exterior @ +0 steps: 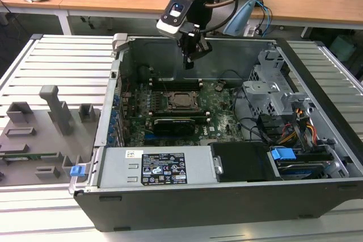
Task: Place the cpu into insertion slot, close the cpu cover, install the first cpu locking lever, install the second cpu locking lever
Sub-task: 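Install the first cpu locking lever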
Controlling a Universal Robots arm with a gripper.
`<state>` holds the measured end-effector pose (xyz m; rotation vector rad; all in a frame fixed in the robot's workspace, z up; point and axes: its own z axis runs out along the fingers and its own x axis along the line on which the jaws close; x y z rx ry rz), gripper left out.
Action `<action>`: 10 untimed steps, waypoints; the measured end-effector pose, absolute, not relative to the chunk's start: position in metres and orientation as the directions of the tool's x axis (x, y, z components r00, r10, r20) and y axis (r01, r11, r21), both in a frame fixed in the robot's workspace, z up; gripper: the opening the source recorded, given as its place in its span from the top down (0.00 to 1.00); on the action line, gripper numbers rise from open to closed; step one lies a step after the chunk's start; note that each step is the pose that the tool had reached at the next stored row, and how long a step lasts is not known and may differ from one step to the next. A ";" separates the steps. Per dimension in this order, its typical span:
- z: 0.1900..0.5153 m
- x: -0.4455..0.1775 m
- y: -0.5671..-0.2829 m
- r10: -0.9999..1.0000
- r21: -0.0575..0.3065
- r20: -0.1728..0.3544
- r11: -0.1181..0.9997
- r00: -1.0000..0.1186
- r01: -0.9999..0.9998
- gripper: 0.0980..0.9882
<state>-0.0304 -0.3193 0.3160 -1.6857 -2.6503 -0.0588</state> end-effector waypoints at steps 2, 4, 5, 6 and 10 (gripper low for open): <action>0.316 -0.030 -0.319 0.900 0.031 0.020 0.436 -0.436 0.900 0.99; 0.316 -0.030 -0.319 0.892 0.031 0.020 0.450 -0.451 0.892 0.99; 0.316 -0.030 -0.319 0.887 0.031 0.020 0.461 -0.461 0.887 0.99; 0.316 -0.030 -0.319 0.883 0.031 0.020 0.468 -0.469 0.883 0.99; 0.316 -0.030 -0.319 0.862 0.032 0.020 0.506 -0.506 0.862 0.99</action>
